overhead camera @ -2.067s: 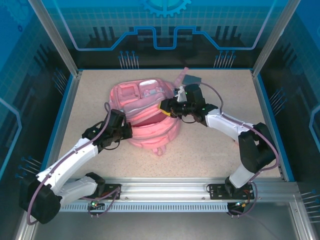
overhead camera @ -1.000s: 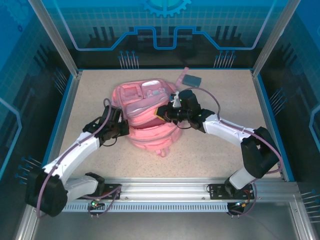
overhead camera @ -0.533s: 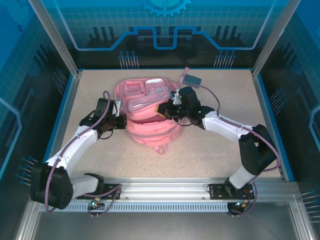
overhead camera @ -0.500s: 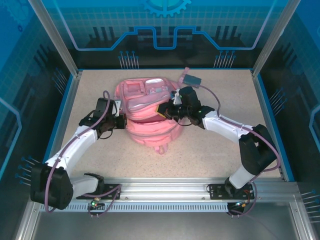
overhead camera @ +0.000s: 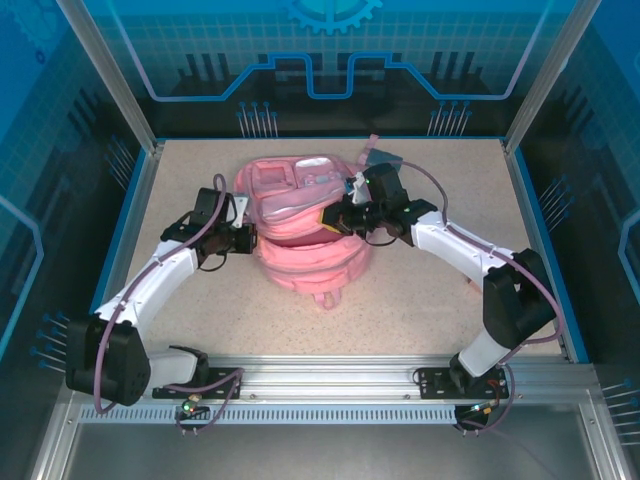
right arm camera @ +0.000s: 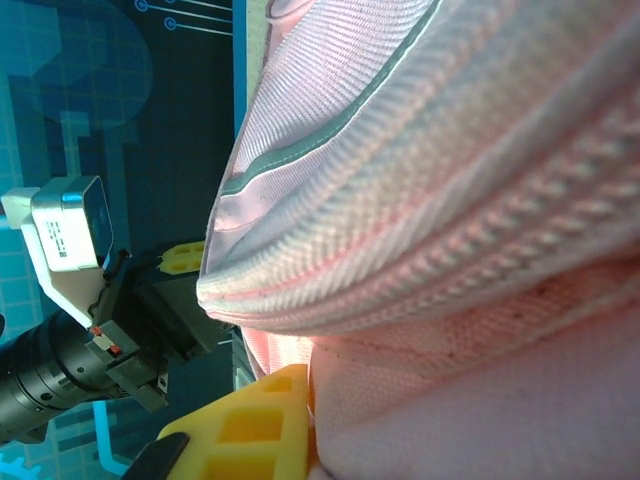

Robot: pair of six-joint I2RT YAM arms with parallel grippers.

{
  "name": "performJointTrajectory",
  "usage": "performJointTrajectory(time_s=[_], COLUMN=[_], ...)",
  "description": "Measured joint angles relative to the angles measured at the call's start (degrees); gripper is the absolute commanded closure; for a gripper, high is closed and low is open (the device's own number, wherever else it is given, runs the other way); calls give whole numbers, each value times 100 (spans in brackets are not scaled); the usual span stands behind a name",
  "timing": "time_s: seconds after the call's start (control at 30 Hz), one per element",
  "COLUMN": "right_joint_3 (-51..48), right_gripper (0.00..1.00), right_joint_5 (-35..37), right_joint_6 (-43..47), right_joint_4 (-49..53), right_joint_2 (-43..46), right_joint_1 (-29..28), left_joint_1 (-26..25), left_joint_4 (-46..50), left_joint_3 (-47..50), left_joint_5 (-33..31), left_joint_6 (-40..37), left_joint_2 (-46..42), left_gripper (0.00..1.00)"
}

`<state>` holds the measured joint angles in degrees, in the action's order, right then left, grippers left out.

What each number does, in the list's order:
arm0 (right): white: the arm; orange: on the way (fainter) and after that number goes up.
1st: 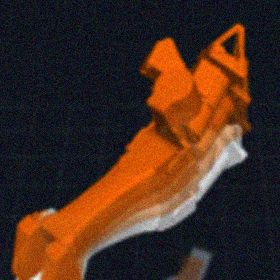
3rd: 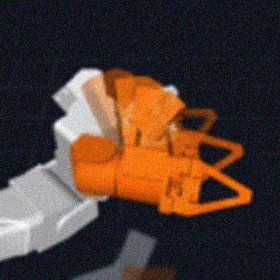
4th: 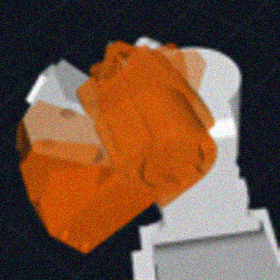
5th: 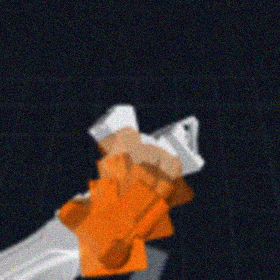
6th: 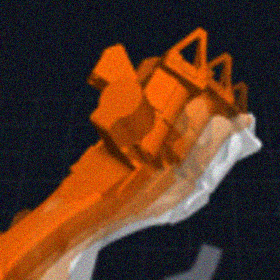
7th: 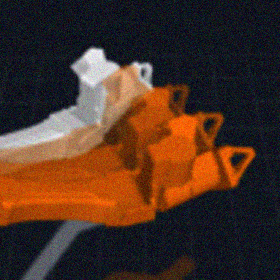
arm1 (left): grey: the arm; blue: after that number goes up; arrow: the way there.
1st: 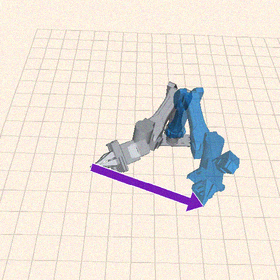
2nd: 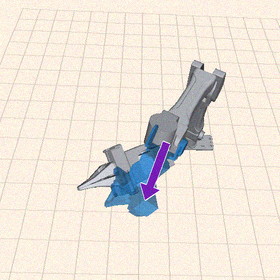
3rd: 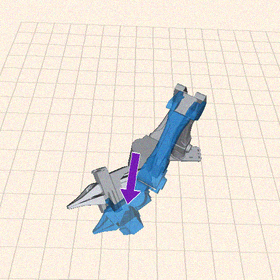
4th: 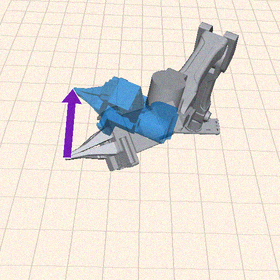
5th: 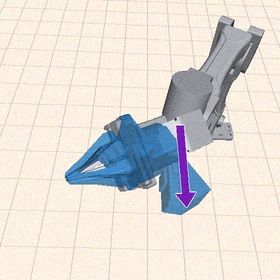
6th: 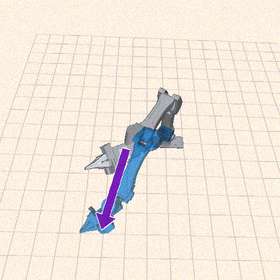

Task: Pack the student bag

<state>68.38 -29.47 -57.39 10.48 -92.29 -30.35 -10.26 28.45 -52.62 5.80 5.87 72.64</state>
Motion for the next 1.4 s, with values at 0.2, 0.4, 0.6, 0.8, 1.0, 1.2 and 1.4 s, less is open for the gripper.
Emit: performJointTrajectory(time_s=[0.2, 0.4, 0.6, 0.8, 1.0, 1.2, 1.4], right_joint_3=[240, 411, 485, 479, 280, -219, -756], right_gripper=[29, 15, 7, 4, 4, 4, 3], right_joint_5=[374, 1641, 3139, 4439, 4940, 5003, 4804], right_joint_6=[697, 1410, 2026, 2385, 2485, 2420, 2380], right_joint_4=[1283, 2520, 3407, 4013, 4212, 4212, 4087], right_joint_2=[61, 592, 944, 942, 927, 804, 804], right_joint_1=[4, 122, 789, 2028, 3220, 4124, 4640], left_joint_1=[289, 332, 341, 341, 341, 341, 341], left_joint_4=[0, 240, 597, 824, 898, 946, 944], left_joint_3=[0, 0, -24, -101, -155, -254, -273], left_joint_5=[-682, -1060, -1117, -1113, -1093, -1091, -1027], left_joint_6=[348, 787, 1060, 1121, 1115, 1091, 1073], left_joint_2=[-223, -662, -977, -1257, -1366, -1360, -1360], left_gripper=[62, 25, 10, 3, 1, 1, 1])
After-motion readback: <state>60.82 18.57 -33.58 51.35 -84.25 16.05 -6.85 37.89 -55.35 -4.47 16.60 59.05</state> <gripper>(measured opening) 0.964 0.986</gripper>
